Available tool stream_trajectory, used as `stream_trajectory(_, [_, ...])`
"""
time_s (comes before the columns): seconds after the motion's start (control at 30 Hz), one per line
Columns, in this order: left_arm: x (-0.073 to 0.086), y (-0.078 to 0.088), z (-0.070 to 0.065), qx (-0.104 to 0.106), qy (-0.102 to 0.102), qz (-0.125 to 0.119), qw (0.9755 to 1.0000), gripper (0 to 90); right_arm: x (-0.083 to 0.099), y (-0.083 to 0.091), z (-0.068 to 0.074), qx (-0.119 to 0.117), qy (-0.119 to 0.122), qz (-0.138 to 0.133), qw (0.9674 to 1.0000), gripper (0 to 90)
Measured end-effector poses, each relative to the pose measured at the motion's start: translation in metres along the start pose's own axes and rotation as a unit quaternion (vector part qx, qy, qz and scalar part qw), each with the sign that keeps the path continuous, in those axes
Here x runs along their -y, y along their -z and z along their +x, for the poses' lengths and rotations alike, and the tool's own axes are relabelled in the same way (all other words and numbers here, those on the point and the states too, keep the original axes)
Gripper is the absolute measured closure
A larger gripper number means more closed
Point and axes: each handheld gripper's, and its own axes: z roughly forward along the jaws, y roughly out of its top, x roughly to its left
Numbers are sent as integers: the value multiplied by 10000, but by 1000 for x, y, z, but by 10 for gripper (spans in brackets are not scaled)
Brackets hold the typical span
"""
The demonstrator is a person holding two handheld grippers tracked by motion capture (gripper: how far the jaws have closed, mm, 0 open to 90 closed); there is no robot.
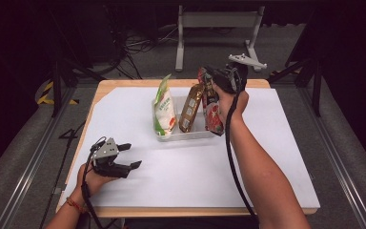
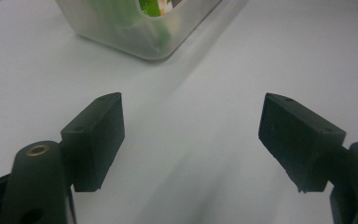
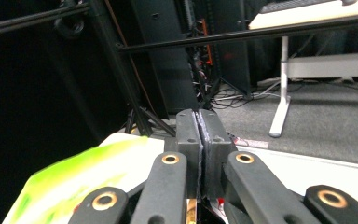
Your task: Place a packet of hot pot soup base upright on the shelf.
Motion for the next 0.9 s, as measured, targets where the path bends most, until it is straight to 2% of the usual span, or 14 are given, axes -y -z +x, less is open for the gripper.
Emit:
stream_trajectory(0.1, [0,-1,0,-5,20,21,10000,229,1,8,-1,25,221,39,9997,880])
stream_trajectory(0.27, [-1,-2,-3,-8,-47,53,10000,225,-4,14,-7,-79,499,397,9979,862])
stream_trajectory(0.33, [0,-2,-2,3,-13,80,10000,224,-5,15,-10,-255,483,644,9964,830])
stream_trajectory(0.4, [0,-3,-2,11,5,96,10000,222,-5,16,-11,-222,512,647,9963,826])
stream_trajectory(0.43, [0,-3,-1,22,4,110,9999,222,-3,17,-12,-230,586,816,9947,762])
stream_trajectory(0.47, [0,-3,-2,35,3,120,9999,222,-2,17,-13,-262,604,864,9941,753])
stream_trajectory(0.53, [0,-4,-2,32,-14,130,9999,222,-2,17,-14,-178,625,894,9939,747])
stream_trajectory(0.57, [0,-4,-2,46,-23,142,9999,221,-1,18,-19,-340,495,934,9938,727])
stream_trajectory(0.7, [0,-4,-2,51,-30,175,9998,220,-4,19,-21,-229,652,1082,9917,659])
stream_trajectory(0.73, [1,-5,-2,50,-28,162,9999,220,-4,19,-20,-104,765,1118,9907,704])
stream_trajectory(0.87, [0,-5,-3,52,-49,175,9998,222,-4,20,-20,37,882,1109,9899,768])
stream_trajectory(0.9, [0,-5,-3,54,-60,187,9998,223,-4,20,-18,210,1030,1124,9881,825])
